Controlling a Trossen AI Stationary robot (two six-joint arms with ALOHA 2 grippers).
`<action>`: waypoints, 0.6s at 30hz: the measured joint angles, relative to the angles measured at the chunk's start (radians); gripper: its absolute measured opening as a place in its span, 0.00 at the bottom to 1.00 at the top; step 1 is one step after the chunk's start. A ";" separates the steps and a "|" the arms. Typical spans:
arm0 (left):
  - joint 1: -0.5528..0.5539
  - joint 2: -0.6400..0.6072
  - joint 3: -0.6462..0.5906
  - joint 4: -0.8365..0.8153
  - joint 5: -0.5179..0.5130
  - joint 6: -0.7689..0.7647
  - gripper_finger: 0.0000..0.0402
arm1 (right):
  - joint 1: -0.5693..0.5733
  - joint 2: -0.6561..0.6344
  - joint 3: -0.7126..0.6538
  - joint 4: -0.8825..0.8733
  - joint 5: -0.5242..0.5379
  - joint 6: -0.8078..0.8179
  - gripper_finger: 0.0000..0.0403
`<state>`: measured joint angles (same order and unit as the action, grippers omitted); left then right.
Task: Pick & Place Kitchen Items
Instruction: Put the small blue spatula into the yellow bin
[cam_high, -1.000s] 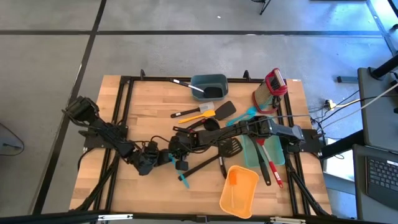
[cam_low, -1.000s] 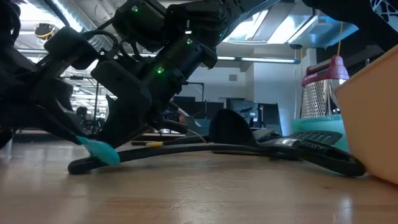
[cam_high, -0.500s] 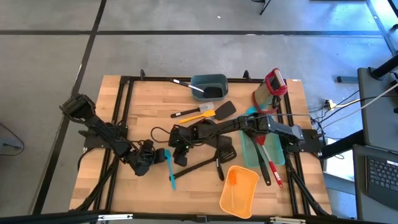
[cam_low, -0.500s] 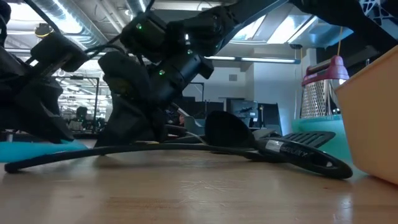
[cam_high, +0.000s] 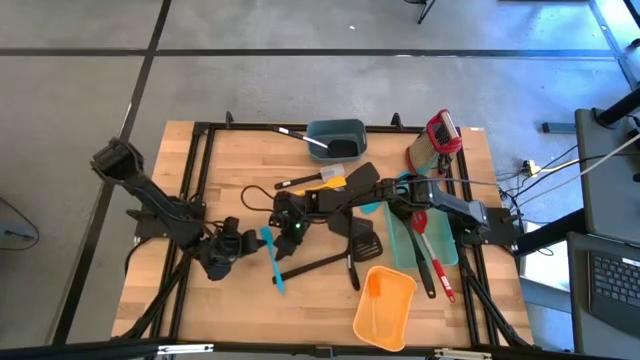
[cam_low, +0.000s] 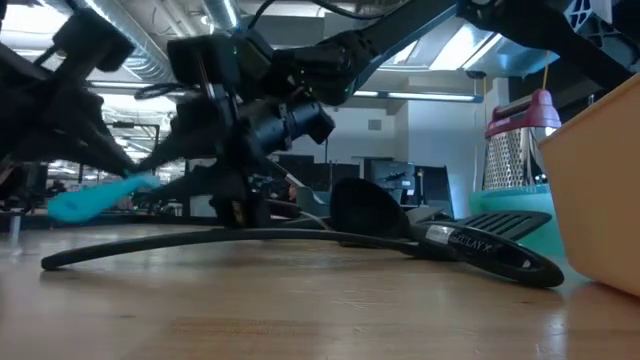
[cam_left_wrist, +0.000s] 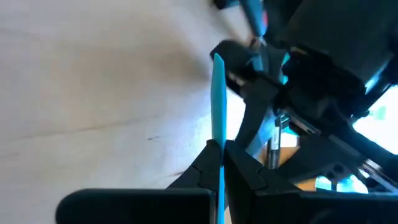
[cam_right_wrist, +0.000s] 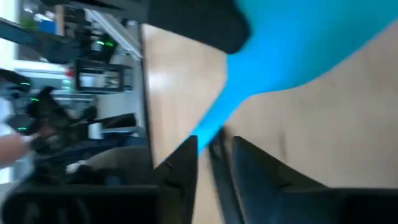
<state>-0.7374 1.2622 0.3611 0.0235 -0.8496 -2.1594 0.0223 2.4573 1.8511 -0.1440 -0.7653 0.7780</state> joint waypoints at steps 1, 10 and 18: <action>-0.005 -0.017 0.000 -0.018 -0.015 -0.003 0.01 | -0.002 0.000 0.000 0.018 -0.010 0.019 0.30; -0.013 -0.123 0.002 -0.096 -0.077 0.010 0.00 | 0.005 0.000 0.001 0.218 -0.060 0.164 0.53; -0.014 -0.173 0.003 -0.096 -0.091 0.079 0.00 | 0.006 -0.005 0.002 0.279 -0.107 0.271 0.42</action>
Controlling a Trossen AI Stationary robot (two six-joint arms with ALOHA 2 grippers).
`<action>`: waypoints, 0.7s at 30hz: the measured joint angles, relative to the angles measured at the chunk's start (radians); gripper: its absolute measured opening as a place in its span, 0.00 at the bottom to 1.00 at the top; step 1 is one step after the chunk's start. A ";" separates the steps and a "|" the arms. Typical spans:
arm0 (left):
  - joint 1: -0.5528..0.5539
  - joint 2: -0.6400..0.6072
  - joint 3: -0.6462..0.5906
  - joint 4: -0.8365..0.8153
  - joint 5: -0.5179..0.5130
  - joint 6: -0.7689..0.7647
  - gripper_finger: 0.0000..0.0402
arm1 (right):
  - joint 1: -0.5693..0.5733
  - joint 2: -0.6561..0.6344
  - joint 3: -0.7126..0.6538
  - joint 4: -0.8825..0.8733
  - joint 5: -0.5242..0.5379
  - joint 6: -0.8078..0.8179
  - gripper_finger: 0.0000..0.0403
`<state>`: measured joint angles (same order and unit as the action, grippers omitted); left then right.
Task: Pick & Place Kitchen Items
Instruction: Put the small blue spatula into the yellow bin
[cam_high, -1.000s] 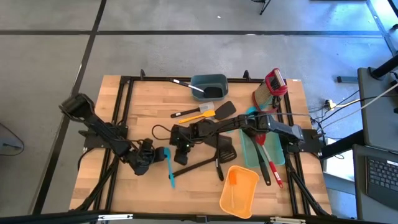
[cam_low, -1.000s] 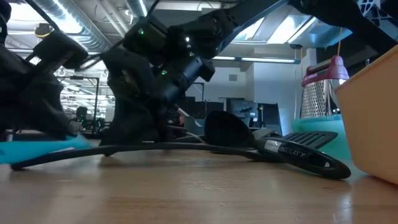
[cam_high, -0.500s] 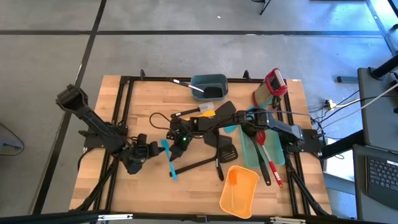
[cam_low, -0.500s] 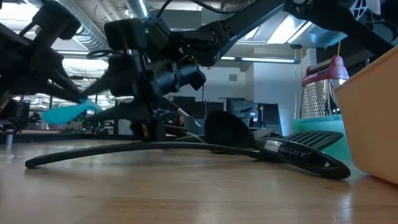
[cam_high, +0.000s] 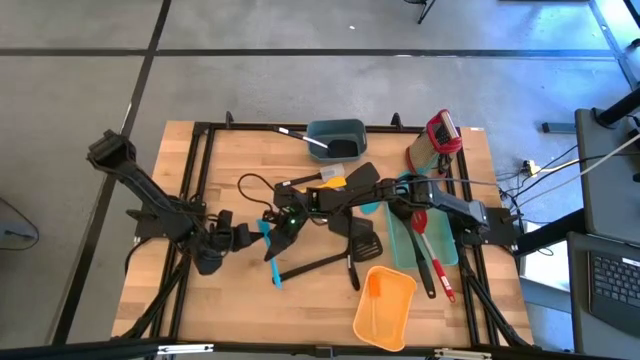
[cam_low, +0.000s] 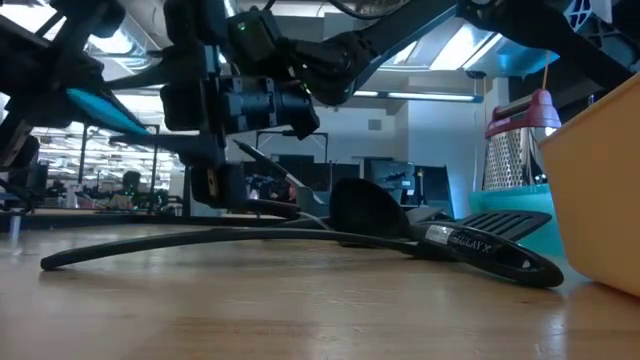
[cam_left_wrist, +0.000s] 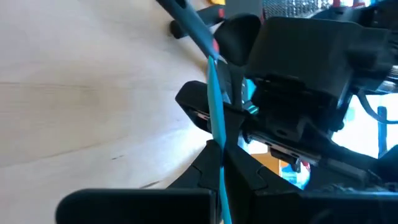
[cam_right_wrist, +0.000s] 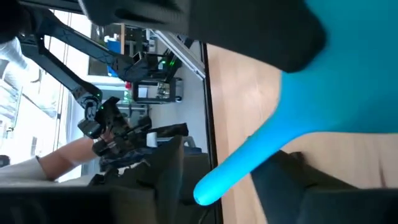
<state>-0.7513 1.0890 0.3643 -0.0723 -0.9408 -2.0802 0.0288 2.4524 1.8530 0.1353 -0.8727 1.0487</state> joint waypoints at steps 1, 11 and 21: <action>0.000 -0.009 0.000 0.000 0.008 0.017 0.00 | 0.001 -0.006 0.000 -0.004 0.002 0.002 0.38; -0.043 -0.159 0.002 -0.006 -0.070 0.186 0.01 | 0.032 -0.080 -0.001 -0.056 0.187 0.021 0.04; -0.108 -0.432 0.000 0.043 -0.269 0.577 0.12 | 0.101 -0.255 0.002 -0.184 0.466 0.004 0.03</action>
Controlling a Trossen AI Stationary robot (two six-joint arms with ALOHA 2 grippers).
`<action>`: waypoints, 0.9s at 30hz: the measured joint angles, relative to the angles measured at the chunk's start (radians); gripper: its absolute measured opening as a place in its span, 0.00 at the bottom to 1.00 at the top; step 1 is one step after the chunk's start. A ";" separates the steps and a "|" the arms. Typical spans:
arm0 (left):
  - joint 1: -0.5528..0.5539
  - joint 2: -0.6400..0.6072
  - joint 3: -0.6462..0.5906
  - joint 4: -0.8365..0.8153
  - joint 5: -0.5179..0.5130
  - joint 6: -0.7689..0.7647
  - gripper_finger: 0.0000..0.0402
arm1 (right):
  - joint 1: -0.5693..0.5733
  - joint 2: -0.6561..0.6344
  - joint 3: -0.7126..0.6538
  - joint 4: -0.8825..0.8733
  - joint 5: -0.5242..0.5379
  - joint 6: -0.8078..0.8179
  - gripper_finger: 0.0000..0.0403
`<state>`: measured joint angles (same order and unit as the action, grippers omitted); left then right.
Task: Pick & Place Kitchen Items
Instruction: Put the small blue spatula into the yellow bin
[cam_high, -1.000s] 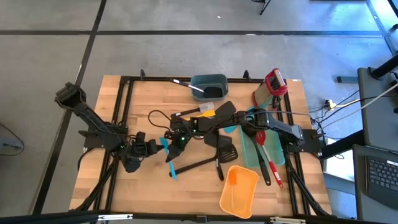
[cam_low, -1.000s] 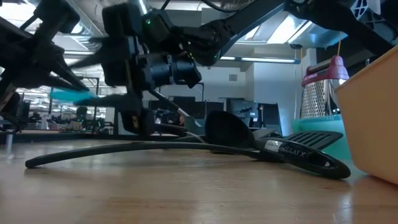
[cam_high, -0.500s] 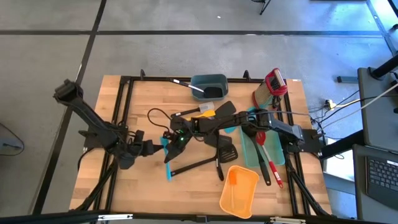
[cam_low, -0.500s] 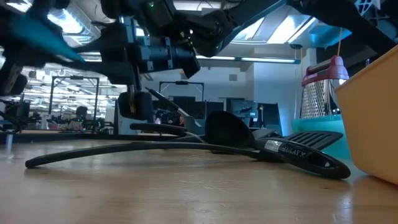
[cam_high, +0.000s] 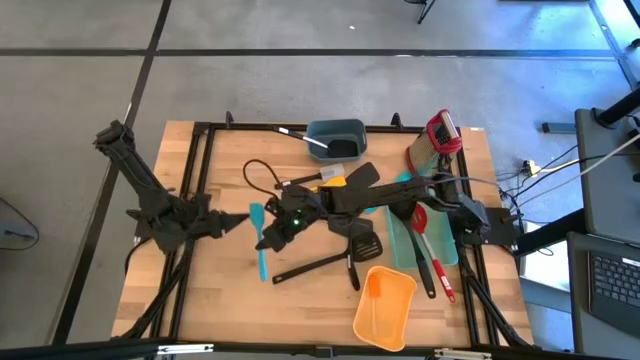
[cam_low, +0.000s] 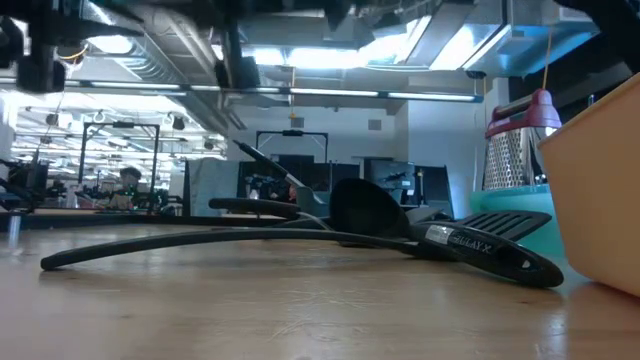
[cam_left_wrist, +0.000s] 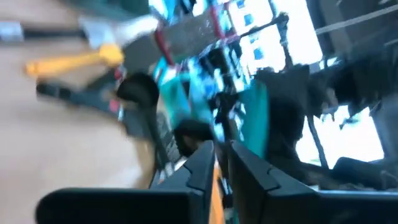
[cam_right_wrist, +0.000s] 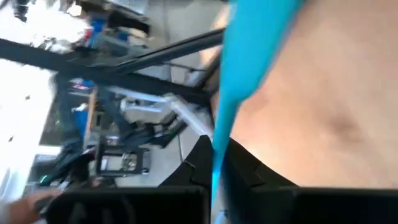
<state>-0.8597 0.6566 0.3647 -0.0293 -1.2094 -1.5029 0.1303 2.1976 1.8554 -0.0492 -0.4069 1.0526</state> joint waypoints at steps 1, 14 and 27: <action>-0.001 -0.028 -0.001 0.015 -0.006 0.046 0.13 | 0.010 -0.016 0.003 0.001 0.013 0.003 0.03; -0.002 -0.212 -0.001 0.137 -0.029 0.449 0.34 | 0.143 -0.211 0.003 -0.425 0.312 0.120 0.03; -0.002 -0.212 -0.001 0.131 -0.035 0.470 0.33 | 0.417 -0.341 0.002 -0.943 0.592 0.586 0.03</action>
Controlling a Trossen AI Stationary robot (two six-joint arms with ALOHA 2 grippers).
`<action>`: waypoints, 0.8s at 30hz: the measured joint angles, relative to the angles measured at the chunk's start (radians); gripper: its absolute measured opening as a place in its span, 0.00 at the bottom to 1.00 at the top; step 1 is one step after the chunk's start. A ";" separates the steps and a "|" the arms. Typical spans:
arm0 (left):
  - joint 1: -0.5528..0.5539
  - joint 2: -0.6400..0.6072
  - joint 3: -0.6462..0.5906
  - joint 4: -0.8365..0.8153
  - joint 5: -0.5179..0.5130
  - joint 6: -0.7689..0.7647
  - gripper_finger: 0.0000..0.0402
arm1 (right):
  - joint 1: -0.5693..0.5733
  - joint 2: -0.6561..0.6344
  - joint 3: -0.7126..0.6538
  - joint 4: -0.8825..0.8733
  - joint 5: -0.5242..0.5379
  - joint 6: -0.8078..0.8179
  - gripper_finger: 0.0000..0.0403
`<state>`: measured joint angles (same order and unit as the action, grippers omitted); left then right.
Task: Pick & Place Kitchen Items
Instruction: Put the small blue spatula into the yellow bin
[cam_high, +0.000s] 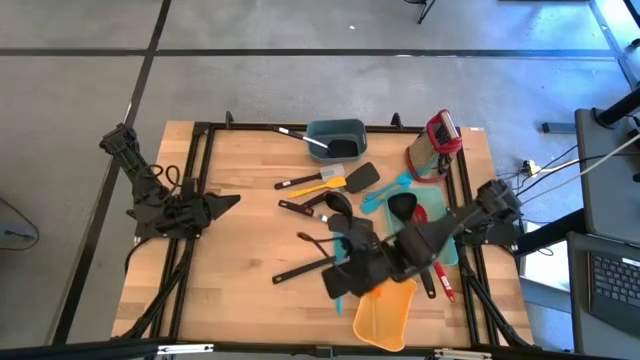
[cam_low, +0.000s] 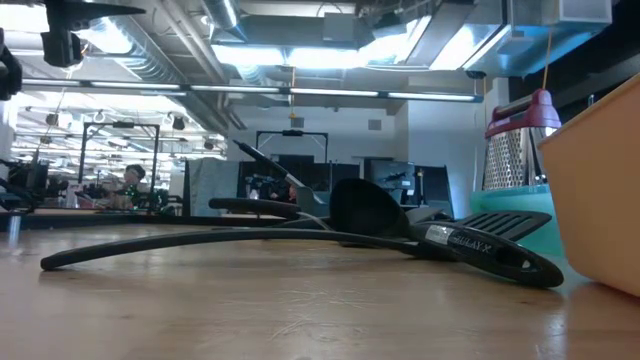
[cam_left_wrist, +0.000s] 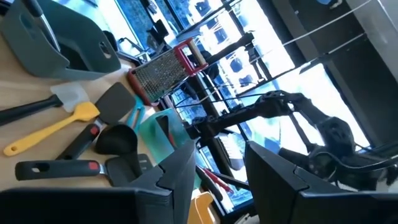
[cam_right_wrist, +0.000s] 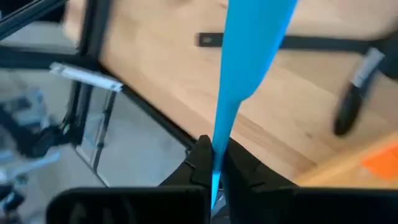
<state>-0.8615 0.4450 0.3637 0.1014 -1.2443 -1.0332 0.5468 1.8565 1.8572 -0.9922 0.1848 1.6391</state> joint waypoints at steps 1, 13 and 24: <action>0.000 0.000 0.000 -0.001 0.001 0.000 0.33 | 0.023 0.000 0.000 -0.030 0.009 0.051 0.03; 0.008 0.000 0.000 -0.033 0.005 0.008 0.33 | 0.218 -0.011 -0.149 -0.099 -0.009 0.518 0.03; 0.053 0.002 0.000 -0.031 0.076 0.030 0.33 | 0.246 -0.048 -0.414 0.293 -0.096 0.652 0.03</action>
<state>-0.8082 0.4473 0.3641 0.0700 -1.1680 -1.0031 0.7927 1.8086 1.4429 -0.6991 0.0889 2.2908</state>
